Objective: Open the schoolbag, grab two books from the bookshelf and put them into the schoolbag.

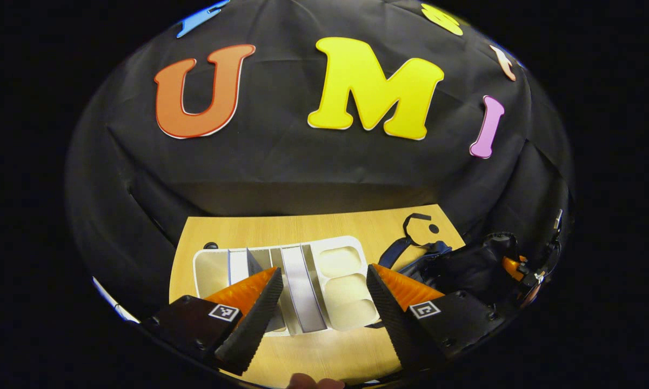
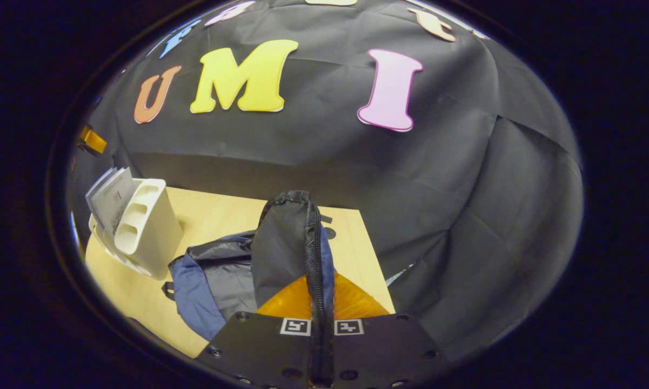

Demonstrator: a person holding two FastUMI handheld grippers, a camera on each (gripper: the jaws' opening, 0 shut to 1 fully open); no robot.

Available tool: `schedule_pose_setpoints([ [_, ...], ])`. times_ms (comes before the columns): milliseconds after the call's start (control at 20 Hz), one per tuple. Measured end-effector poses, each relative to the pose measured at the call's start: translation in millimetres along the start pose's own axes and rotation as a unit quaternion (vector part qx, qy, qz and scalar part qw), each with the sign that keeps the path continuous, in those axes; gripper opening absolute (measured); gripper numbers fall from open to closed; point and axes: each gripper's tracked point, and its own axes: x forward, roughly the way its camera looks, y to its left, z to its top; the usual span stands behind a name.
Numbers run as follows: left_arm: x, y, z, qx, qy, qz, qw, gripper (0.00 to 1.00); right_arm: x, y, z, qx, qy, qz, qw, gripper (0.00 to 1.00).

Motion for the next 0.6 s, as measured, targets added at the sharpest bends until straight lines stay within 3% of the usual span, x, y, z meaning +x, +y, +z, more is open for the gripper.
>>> schedule_pose_setpoints([
  [200, 19.0, 2.2, -15.1, 0.016, 0.082, 0.002, 0.997, 0.95, -1.0, -6.8, -3.9, 0.013, 0.001, 0.001, 1.000, 0.01],
  [600, 48.1, 17.1, -57.2, -0.029, 0.218, 0.026, 0.975, 0.95, -3.0, -8.9, -3.4, 0.016, -0.010, 0.005, 1.000, 0.01],
])
